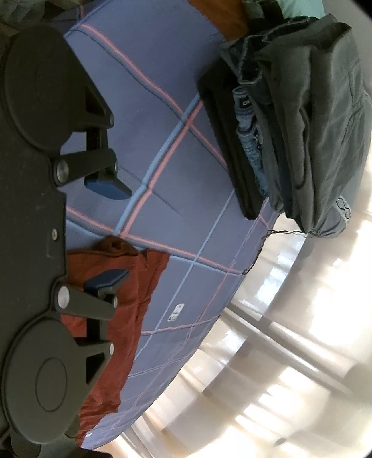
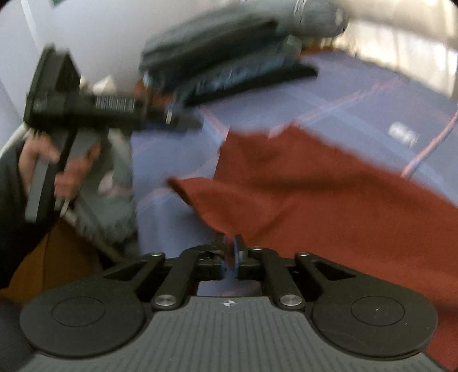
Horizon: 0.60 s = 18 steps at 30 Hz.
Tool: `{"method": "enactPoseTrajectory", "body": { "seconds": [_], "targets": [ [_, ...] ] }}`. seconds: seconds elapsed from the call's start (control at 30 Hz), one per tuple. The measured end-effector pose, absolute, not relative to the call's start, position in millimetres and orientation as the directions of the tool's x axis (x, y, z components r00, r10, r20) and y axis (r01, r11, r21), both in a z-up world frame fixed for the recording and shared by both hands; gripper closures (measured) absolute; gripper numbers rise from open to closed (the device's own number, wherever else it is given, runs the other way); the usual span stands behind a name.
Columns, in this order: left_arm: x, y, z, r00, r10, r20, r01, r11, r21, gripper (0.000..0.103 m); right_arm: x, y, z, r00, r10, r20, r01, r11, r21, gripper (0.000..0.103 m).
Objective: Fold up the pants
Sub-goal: 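Grasp the red pants waist with the left gripper while the right gripper grasps beside it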
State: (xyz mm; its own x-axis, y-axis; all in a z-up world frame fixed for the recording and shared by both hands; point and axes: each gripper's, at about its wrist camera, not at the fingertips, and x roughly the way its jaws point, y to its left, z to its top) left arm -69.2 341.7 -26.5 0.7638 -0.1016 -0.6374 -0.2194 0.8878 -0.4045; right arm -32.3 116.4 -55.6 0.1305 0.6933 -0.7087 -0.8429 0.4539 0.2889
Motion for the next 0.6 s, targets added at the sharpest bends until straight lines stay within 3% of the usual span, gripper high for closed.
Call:
{"method": "enactPoseTrajectory", "body": {
  "seconds": [0.03,0.1,0.17,0.33,0.6],
  "targets": [
    [-71.9,341.5,-27.3,0.760,-0.103,-0.641,-0.221,0.887,-0.405,0.000,-32.7,116.3,-57.2,0.107,0.684,-0.722,-0.841,0.449,0.301,0.069],
    [-79.8,340.2,-28.6,0.755,-0.105,-0.648,-0.228,0.884,-0.409,0.000,-31.4,113.0,-51.3,0.088,0.700,-0.709,-0.842,0.433,0.323,0.045],
    [-88.7,338.5,-30.1,0.750,-0.116,-0.651,-0.228,0.878,-0.420,0.000,-26.0,109.9,-36.8,0.132,0.738,-0.662,-0.841,0.437,0.319,0.035],
    [-100.2,325.1,-42.6,0.714,-0.231,-0.661,-0.177,0.854,-0.489,0.000,-0.5,128.4,-11.5,0.222,0.790,-0.571,-0.866,0.429,0.257,0.024],
    [-91.3,295.8,-63.3,0.685,-0.271,-0.676,-0.143,0.860,-0.490,0.000,44.6,183.2,-33.0,0.176,0.751,-0.636,-0.916,0.362,0.174,0.023]
  ]
}}
